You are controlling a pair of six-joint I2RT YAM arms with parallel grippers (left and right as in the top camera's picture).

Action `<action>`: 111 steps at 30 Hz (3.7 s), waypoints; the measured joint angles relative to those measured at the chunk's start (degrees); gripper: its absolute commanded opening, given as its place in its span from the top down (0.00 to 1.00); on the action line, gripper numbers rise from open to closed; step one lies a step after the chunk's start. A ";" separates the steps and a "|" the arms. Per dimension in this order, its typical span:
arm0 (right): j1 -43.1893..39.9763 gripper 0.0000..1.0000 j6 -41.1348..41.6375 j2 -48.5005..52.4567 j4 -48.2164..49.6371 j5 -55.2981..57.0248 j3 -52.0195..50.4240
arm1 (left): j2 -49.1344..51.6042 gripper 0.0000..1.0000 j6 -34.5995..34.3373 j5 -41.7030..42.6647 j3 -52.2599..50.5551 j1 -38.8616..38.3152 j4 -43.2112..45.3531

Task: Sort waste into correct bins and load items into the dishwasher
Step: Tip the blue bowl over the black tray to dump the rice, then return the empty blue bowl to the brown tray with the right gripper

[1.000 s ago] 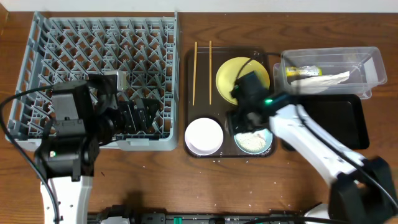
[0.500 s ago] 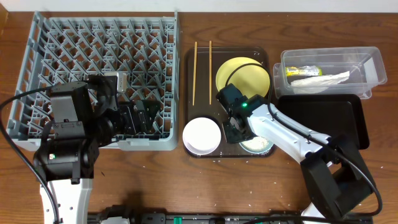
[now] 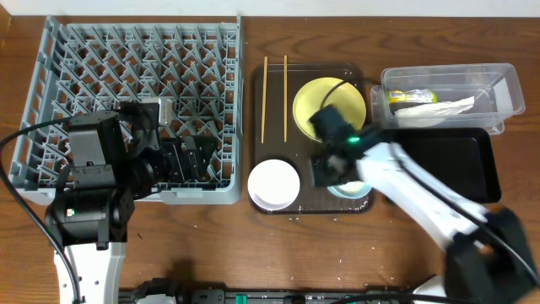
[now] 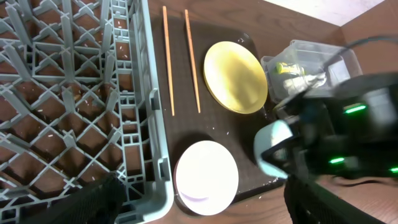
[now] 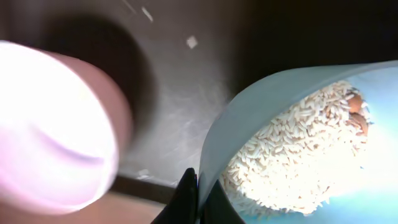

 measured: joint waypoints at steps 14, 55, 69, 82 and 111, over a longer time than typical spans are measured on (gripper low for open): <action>-35.89 0.99 -16.92 -10.43 -5.64 -32.37 -1.75 | 0.00 0.15 0.00 0.00 0.00 0.00 0.02; -66.07 0.99 -31.06 -3.93 10.73 -75.28 -13.92 | 0.00 0.15 0.02 0.00 0.00 0.00 -1.03; -66.07 0.99 -26.25 -3.78 7.96 -69.07 -13.99 | 0.00 0.15 0.00 0.02 0.00 0.00 -0.98; -65.61 0.99 -26.49 -3.80 8.74 -71.06 -14.03 | 0.00 0.15 0.00 0.02 0.00 0.00 -0.96; -54.10 0.99 -21.73 -11.82 5.60 -61.00 -14.27 | 0.00 0.15 0.00 0.04 0.00 0.00 -1.22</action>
